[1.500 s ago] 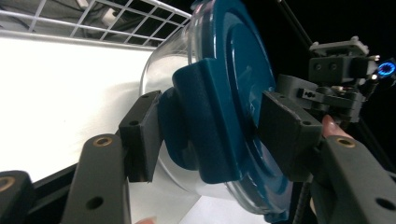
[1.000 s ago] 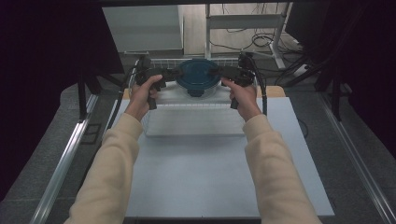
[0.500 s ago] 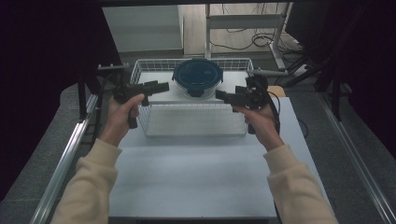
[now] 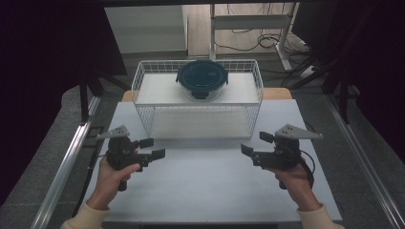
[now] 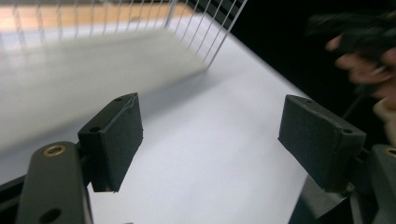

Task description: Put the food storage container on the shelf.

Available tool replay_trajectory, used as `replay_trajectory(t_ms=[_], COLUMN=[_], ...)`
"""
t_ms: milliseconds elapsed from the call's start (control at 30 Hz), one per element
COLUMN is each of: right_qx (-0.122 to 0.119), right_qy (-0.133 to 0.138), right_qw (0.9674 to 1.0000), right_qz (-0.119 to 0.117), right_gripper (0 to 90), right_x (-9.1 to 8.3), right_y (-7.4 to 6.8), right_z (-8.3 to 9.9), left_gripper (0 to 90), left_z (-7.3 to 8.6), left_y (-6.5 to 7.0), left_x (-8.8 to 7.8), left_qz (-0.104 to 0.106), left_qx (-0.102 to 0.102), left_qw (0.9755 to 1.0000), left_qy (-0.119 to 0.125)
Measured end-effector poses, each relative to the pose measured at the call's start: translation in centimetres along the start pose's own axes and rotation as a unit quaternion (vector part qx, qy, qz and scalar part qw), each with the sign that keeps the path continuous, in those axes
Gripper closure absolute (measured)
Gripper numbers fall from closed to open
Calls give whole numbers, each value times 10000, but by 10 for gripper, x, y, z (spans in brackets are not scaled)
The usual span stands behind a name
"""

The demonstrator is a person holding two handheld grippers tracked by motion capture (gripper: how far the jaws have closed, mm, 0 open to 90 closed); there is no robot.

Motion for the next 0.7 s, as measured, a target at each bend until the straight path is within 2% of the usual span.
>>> replay_trajectory(t_ms=[133,233,267,333,367,433,500,700], right_qx=[-85,27,71,106,125,169,23,-8], right_qy=[-99,-205,-324,-582,-628,-717,-732,-632], right_qw=[9999,9997,9994,9982,9979,9972,9973,9980], right_qz=[-100,-132,-134,-93,-93,-89,-8,22], right_gripper=[170,182,187,188,188,188,188,179], right_x=[-12,-14,-12,-7,-5,-1,1,1], right_y=[1,2,4,6,6,6,5,5], right_z=[29,53,64,79,83,89,90,93], left_gripper=[207,204,207,213,213,214,214,214], left_z=[26,42,45,52,55,59,61,65], left_y=[-5,-9,-10,-15,-18,-20,-19,-20], left_x=[1,3,4,8,10,12,14,18], left_qz=[-205,-330,-359,-552,-633,-578,-678,-852], left_qx=[-49,-98,-120,-186,-249,-374,-262,-79], left_qw=[9996,9992,9991,9980,9973,9973,9969,9959], left_qy=[-164,-224,-210,-228,-282,-243,-297,-286])
Point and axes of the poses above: each handheld gripper's, and its own axes: x roughly forward along the jaws, z roughly out of its underside, y roughly to its right, the point moved 1 cm from there along x, roughly forward along the jaws, and after that the axes turned 7 degrees about -x, right-handed, at the moved point
